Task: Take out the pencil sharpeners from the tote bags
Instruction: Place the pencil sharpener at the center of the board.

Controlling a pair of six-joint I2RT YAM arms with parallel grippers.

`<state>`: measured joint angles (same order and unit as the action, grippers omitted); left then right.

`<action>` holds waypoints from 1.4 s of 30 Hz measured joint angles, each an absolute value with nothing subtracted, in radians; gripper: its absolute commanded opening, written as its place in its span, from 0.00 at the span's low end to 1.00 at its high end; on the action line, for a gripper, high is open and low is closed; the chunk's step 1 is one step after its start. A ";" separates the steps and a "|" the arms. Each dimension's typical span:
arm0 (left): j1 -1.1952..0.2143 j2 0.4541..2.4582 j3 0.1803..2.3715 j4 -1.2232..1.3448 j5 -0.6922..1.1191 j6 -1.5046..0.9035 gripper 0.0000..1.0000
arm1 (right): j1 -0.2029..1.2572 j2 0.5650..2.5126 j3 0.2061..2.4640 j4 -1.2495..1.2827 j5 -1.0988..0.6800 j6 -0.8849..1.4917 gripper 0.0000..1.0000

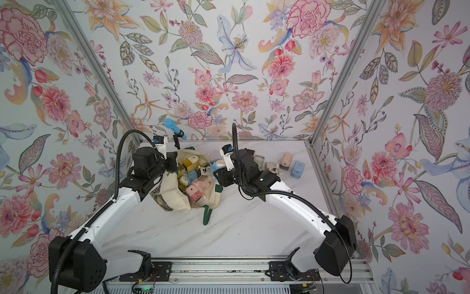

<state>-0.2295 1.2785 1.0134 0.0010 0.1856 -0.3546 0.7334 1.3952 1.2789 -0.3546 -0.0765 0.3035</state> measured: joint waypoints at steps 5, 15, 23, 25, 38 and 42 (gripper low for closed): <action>-0.229 1.279 1.013 0.001 0.186 -0.355 0.00 | 0.597 1.376 1.209 -0.364 -0.095 0.339 0.39; -0.229 1.279 1.013 0.001 0.185 -0.355 0.00 | 0.522 1.687 1.303 -0.453 -0.101 0.364 0.39; -0.229 1.279 1.013 0.001 0.185 -0.354 0.00 | 0.523 1.972 1.557 -0.555 -0.085 0.365 0.39; -0.229 1.279 1.013 0.001 0.185 -0.354 0.00 | 0.525 2.024 1.623 -0.585 -0.077 0.367 0.41; -0.229 1.279 1.013 0.001 0.186 -0.351 0.00 | 0.528 2.277 1.956 -0.791 -0.068 0.368 0.57; -0.229 1.279 1.013 0.001 0.186 -0.351 0.00 | 0.528 2.314 2.024 -0.830 -0.069 0.372 0.64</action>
<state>-0.2295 1.2785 1.0134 0.0010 0.1856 -0.3511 0.5278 2.3142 2.0243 -0.8295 -0.0689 0.3721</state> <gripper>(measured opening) 0.051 0.615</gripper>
